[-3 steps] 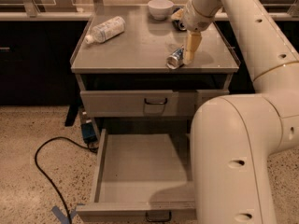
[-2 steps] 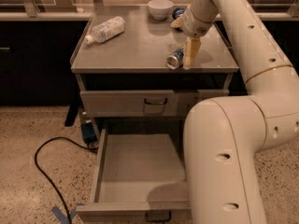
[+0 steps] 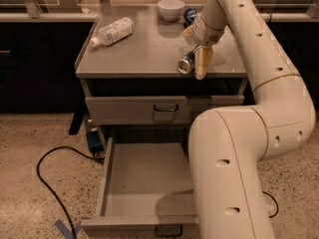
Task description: Place redbull can into middle drawer
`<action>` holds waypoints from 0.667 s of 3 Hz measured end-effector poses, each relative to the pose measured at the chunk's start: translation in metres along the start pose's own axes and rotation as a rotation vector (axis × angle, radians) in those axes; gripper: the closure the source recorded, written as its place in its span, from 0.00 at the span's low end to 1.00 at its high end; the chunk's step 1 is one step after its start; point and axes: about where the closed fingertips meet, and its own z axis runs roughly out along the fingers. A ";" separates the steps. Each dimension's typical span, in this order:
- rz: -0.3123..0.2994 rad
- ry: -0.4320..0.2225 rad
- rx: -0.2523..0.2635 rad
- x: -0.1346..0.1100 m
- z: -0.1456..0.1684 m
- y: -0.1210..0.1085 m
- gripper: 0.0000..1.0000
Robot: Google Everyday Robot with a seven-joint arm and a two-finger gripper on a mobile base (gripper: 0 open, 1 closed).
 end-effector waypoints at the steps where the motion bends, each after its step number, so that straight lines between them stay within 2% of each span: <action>1: -0.007 -0.002 -0.012 0.001 0.006 0.001 0.19; 2: -0.007 -0.002 -0.012 0.001 0.006 0.001 0.43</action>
Offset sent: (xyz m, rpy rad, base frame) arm 0.0002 0.0008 -0.0047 -0.0028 0.0081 0.0082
